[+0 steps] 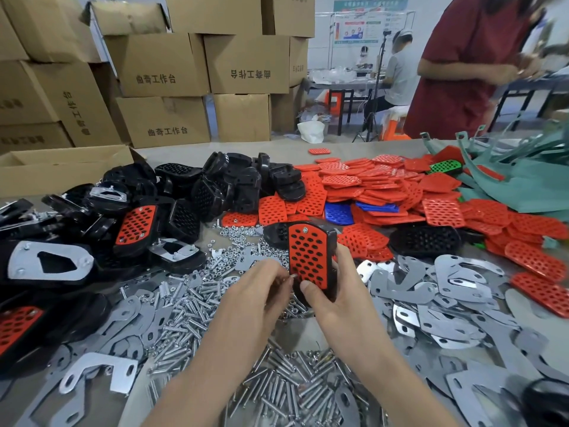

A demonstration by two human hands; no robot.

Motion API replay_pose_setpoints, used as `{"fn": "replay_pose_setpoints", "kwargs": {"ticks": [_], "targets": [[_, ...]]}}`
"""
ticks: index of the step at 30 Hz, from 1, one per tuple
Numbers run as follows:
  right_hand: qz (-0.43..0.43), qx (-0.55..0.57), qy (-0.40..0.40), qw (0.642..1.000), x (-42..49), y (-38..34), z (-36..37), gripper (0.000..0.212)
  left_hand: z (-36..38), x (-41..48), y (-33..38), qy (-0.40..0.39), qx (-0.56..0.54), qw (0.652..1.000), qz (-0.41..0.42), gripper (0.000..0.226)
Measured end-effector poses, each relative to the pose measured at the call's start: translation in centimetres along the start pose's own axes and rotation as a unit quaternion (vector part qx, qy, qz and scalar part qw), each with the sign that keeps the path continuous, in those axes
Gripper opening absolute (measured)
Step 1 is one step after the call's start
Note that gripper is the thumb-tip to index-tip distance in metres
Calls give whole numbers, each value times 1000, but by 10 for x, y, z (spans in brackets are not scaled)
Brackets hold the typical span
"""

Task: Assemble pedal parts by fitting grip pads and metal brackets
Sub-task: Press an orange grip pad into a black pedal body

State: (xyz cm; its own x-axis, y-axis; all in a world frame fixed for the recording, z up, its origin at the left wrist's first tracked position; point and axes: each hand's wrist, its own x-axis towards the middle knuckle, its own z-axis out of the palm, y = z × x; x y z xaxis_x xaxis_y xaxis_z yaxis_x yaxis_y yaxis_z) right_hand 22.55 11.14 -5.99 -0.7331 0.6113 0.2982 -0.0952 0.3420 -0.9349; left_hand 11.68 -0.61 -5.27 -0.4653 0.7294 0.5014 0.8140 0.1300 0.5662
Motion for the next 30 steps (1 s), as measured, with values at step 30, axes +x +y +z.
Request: {"fn": "replay_pose_setpoints", "kwargs": {"ticks": [30], "targets": [[-2, 103, -27, 994, 4, 4, -6, 37, -4, 6, 8, -105, -356, 915, -157, 40]]}}
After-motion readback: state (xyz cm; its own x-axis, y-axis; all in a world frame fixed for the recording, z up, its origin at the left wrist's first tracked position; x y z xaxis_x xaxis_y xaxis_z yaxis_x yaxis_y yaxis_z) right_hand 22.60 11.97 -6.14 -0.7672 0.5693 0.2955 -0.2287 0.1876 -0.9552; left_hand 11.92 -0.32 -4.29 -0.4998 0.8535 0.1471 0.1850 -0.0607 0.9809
